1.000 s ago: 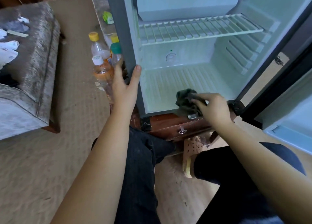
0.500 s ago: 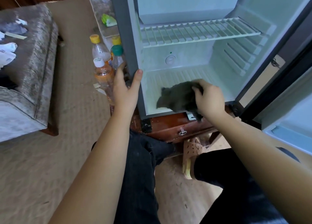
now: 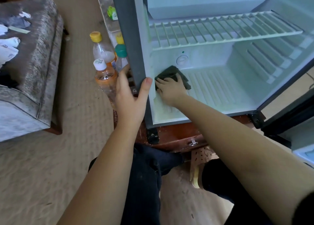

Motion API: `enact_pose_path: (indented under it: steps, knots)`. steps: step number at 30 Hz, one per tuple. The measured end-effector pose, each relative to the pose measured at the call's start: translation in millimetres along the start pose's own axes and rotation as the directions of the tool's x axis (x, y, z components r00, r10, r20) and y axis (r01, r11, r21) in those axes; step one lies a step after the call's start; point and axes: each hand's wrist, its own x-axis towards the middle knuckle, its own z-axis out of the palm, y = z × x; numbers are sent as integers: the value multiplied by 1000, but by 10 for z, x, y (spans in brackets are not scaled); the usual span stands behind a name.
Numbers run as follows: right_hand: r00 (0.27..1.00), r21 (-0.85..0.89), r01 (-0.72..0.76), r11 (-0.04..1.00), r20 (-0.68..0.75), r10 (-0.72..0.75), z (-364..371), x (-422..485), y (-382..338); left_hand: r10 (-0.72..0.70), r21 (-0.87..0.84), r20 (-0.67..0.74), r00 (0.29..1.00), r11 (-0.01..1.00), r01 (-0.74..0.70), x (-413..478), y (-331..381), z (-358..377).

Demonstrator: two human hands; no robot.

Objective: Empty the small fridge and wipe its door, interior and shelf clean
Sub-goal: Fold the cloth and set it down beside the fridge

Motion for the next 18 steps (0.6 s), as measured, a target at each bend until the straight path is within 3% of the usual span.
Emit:
enact_pose_path:
  steps: [4, 9, 13, 18]
  knots:
    - [993, 169, -113, 979, 36, 109, -25, 272, 195, 19, -15, 12, 1000, 1000, -18, -20, -37, 22]
    - [955, 244, -247, 938, -100, 278, 126, 61, 799, 8, -13, 29, 1000, 1000, -7, 7, -70, -33]
    - [852, 184, -513, 839, -7, 523, -8, -208, 1585, 7, -24, 37, 999, 1000, -6, 13, -68, -40]
    - [801, 96, -599, 795, 54, 596, -102, -339, 1538, -11, -30, 51, 999, 999, 13, 29, -78, -58]
